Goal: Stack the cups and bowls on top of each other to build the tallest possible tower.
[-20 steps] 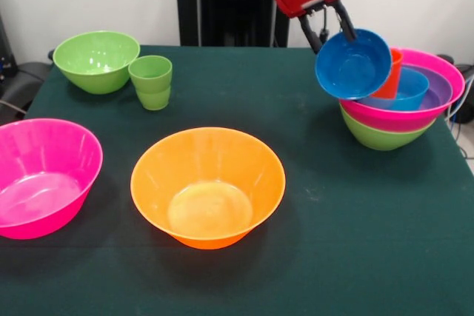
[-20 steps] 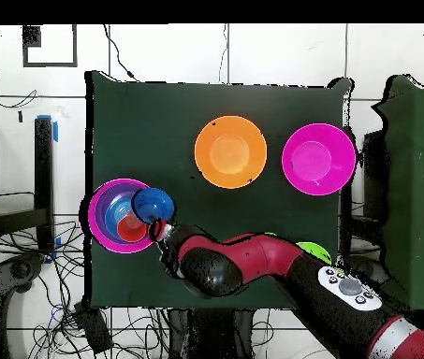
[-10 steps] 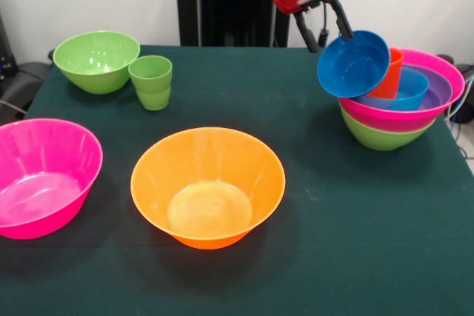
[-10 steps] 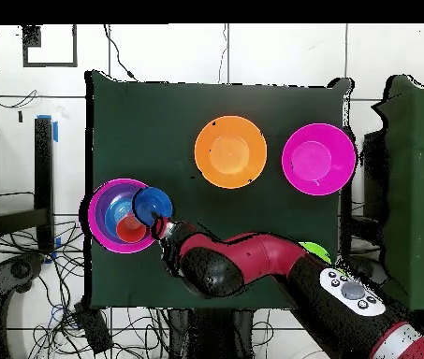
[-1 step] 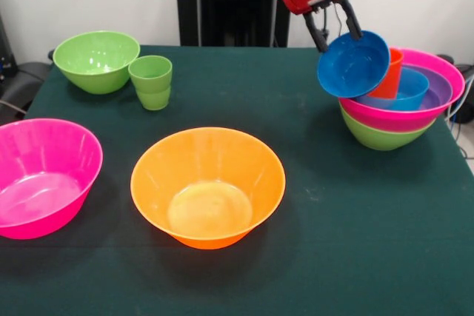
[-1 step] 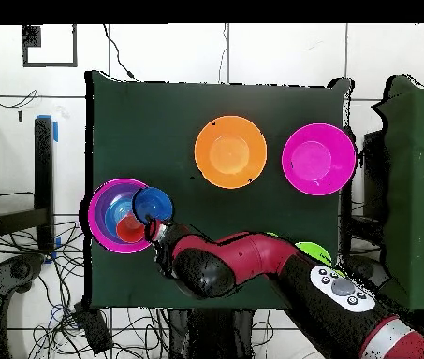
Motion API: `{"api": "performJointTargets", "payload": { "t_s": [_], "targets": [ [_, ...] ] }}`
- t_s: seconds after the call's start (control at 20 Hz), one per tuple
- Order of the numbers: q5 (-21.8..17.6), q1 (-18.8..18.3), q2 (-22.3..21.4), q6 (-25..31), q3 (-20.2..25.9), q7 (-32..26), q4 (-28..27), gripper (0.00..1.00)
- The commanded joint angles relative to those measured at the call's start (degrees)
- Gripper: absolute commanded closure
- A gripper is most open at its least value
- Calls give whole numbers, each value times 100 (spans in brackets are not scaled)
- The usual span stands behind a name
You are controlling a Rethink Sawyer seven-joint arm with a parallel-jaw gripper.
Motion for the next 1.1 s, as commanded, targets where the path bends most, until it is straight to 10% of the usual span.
{"api": "performJointTargets", "payload": {
  "t_s": [0.05,0.25,0.6,1.1],
  "targets": [
    [117,205,102,-146,-359,605,259,0],
    [277,371,-612,-133,-291,698,281,0],
    [1487,-116,-2444,1808,728,-233,-89,0],
    [1888,-465,-3039,4121,1128,-1543,-1240,0]
  ]
}}
